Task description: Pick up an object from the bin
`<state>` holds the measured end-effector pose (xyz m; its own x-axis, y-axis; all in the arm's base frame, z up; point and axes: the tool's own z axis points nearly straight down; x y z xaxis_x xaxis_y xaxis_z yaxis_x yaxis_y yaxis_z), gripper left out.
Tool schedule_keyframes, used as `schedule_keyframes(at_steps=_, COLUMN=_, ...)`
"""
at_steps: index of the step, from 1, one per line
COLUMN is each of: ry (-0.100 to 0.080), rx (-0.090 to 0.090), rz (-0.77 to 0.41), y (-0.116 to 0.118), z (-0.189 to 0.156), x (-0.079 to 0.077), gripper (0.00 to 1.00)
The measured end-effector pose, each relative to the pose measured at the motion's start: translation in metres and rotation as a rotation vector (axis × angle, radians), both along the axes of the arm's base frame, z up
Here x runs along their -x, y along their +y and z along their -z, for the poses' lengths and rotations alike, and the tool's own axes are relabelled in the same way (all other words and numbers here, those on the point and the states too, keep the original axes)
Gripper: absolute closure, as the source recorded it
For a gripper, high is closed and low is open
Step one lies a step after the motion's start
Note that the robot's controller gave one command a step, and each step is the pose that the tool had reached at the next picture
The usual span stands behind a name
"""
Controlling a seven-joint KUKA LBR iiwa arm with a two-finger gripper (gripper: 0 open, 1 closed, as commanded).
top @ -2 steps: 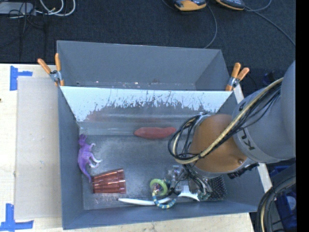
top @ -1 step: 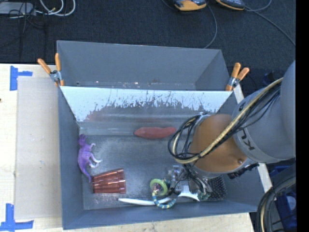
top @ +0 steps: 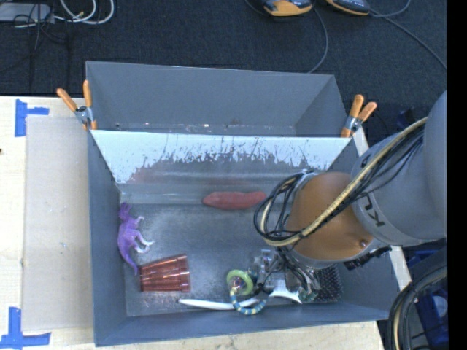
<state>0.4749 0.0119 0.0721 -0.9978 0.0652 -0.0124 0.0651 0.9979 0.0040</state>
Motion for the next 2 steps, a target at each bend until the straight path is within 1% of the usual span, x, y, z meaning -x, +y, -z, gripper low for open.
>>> schedule_keyframes(at_steps=1, ry=0.000, rx=0.000, rz=0.000, y=0.000, z=0.000, x=0.000, gripper=1.00)
schedule_keyframes(at_steps=2, ry=0.008, rx=0.001, rz=-0.026, y=-0.003, z=-0.029, x=0.004, gripper=1.00)
